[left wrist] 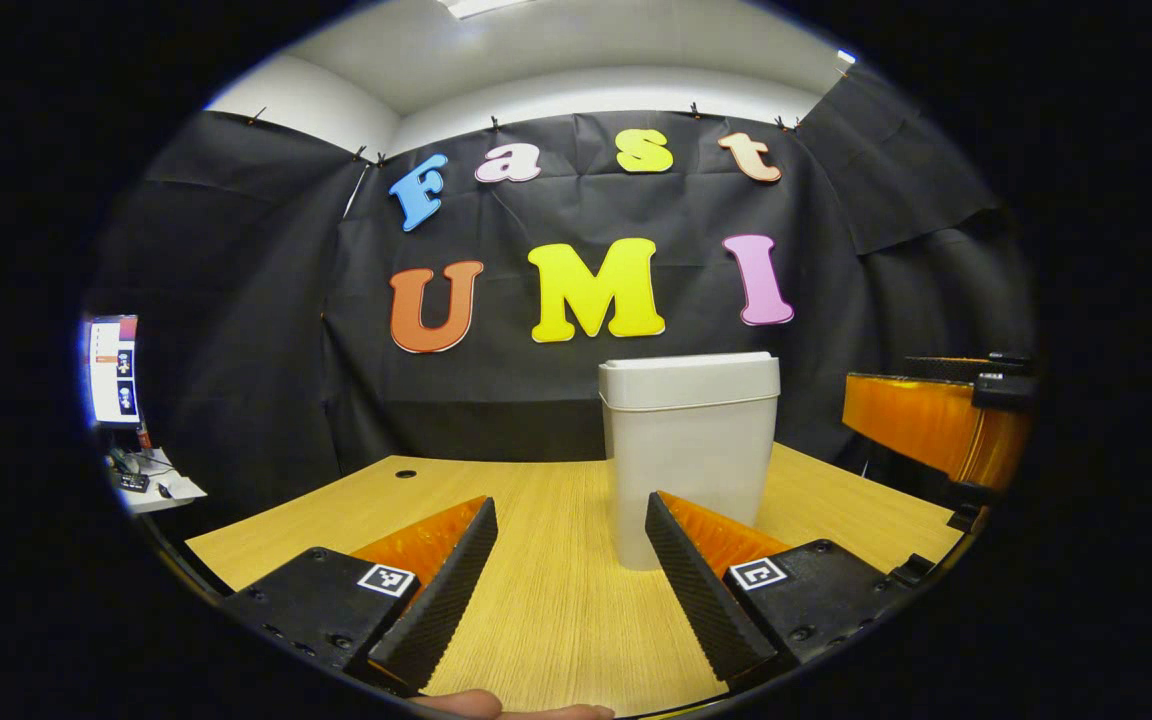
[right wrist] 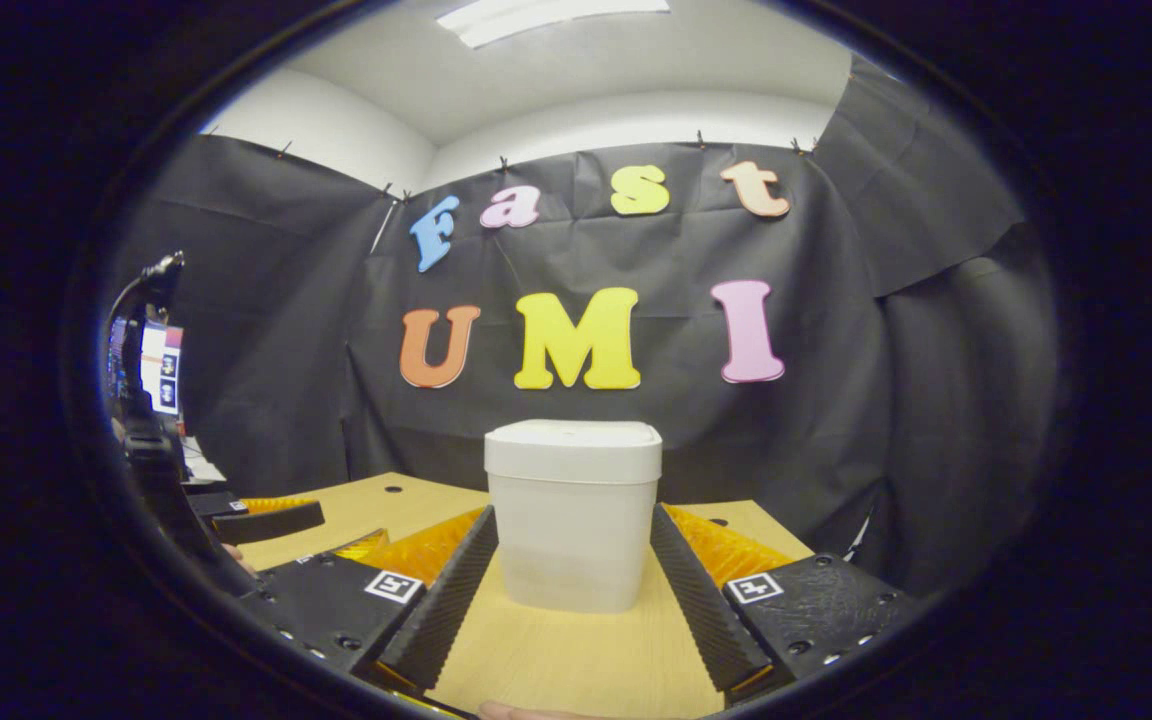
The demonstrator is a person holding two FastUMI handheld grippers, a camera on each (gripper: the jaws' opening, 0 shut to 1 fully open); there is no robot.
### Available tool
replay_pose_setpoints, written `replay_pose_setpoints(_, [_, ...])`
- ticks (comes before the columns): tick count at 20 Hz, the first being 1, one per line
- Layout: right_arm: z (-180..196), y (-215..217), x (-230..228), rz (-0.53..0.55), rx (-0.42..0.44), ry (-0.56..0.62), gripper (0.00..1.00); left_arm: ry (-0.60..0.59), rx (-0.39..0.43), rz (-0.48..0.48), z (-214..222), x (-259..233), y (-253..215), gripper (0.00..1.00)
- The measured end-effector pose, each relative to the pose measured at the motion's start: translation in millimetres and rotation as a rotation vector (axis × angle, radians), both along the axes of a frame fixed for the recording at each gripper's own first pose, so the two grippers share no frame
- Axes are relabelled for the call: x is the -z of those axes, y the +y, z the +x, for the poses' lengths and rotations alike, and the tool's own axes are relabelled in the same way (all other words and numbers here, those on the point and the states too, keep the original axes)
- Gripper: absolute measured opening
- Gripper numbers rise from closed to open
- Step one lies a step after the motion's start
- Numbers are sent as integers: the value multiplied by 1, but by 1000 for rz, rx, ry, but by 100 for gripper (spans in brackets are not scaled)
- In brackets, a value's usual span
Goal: Press the lid of the desktop garbage bin to open it, pick up the crumpled paper on the desktop and throw it into the bin, then pick up the pop can on the desktop and drop it into the bin, and finally close the garbage bin lid.
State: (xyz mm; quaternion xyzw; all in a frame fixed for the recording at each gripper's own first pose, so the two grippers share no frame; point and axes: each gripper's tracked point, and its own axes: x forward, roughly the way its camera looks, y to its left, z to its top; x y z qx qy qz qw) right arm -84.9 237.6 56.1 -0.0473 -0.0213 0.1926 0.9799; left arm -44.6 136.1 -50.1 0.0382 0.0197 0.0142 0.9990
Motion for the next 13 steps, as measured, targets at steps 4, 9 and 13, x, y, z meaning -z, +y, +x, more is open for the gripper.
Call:
replay_pose_setpoints(4, [-2,1,-4,5,7,-15,95,15,-15,11,0,6,6,98])
replay_pose_setpoints(9, [-1,-6,-7,5,21,-20,95,35,-46,-30,1,14,19,98])
replay_pose_setpoints(13, [1,-11,-8,13,32,-21,95,59,-58,-41,3,21,22,98])
